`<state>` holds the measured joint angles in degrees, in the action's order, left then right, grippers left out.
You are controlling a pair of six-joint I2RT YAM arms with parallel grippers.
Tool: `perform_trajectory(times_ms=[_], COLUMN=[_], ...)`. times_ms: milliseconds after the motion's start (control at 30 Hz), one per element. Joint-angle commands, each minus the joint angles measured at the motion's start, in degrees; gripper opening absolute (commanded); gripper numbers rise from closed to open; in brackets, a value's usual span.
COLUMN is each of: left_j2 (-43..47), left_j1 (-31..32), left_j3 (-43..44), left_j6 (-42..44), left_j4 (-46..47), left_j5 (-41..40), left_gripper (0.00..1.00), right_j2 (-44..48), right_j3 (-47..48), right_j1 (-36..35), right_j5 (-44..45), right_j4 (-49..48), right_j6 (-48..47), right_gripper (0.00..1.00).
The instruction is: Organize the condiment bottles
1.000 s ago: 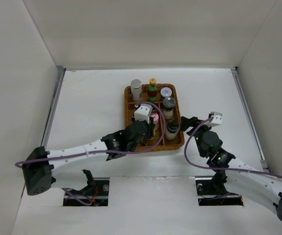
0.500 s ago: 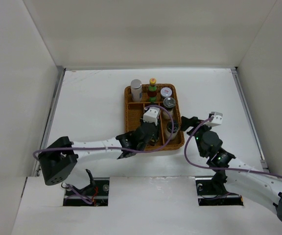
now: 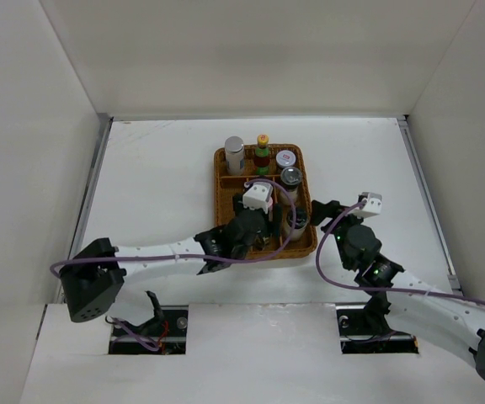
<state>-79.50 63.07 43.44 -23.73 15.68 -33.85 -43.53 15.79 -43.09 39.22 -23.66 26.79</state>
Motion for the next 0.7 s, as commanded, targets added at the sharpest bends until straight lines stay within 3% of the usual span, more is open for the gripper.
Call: perform_trajectory(times_ms=[0,100,233,367,467,500,567,667], left_j2=[4.00,6.37,12.43,22.35,25.71,25.28,23.09,19.75], left_j1=[0.17,-0.18,-2.20,-12.46,-23.97,-27.74,-35.04,-42.26], left_j3=[-0.02,1.03,2.26,-1.94,-6.25,-6.87,-7.31,-8.63], left_j6=[1.40,2.01,4.65,2.91,-3.49,-7.35,-14.65,-19.15], left_j4=[2.16,2.16,2.16,2.07,-0.81,-3.70,-9.94,-12.60], left_j5=[-1.05,-1.31,-3.32,-10.44,-6.78,-4.58,2.25,12.63], left_gripper=[0.77,1.00,1.00,1.00,1.00,1.00,1.00,1.00], right_j2=[-0.07,-0.24,-0.07,1.60,3.09,3.27,2.75,2.22], right_j3=[0.03,0.03,0.12,-0.23,-0.85,-0.94,-0.76,-0.32], right_j1=[0.25,0.25,0.16,0.16,-0.02,-0.02,-0.02,-0.19], right_j5=[1.56,1.12,1.91,1.91,3.31,3.49,3.76,5.68], right_j4=[-2.97,-3.06,-3.06,-2.62,-2.79,-2.71,-2.44,-1.74], right_j6=[-0.59,-0.33,-0.77,-0.77,-0.77,-0.51,-0.42,-0.68], right_gripper=[0.78,0.78,0.78,0.78,0.83,1.00,1.00,1.00])
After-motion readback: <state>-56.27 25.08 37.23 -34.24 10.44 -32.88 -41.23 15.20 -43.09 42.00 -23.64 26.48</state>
